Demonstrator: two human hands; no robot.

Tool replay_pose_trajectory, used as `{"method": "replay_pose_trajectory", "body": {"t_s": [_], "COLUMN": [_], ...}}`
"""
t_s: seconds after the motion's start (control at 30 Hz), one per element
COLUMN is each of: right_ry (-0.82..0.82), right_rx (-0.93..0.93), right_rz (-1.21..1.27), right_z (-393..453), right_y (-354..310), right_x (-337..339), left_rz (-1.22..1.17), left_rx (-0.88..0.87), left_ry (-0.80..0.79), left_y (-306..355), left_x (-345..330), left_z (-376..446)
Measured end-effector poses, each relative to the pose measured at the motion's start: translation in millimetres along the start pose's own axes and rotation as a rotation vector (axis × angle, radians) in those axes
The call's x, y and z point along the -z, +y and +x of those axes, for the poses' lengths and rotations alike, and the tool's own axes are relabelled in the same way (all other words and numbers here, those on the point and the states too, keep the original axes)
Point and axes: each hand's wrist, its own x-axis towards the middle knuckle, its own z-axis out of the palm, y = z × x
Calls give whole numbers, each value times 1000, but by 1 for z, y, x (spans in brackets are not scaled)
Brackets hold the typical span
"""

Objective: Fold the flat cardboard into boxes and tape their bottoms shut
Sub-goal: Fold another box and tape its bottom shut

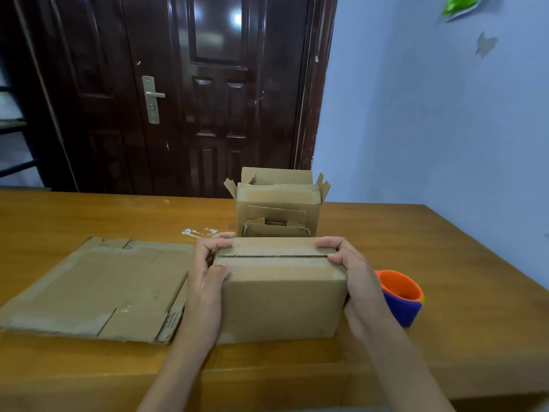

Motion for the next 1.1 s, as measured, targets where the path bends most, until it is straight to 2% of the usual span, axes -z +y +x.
{"method": "replay_pose_trajectory", "body": {"t_s": [0.33, 0.57, 0.77, 0.9, 1.1], "right_ry": [-95, -63, -80, -118, -155], "right_rx": [27, -12, -66, -85, -76], "right_rz": [33, 2, -127, -170, -190], "right_z": [-3, -1, 3, 6, 9], "right_y": [6, 0, -16, -21, -22], "right_x": [8, 8, 7, 11, 14], "left_rz": [42, 106, 226, 226, 174], "left_rx": [-12, -7, -24, -54, -56], "left_ry": [30, 36, -64, -147, -45], "left_y": [4, 2, 5, 4, -7], "left_x": [-1, 1, 8, 16, 5], "left_z": [-4, -11, -11, -7, -6]}}
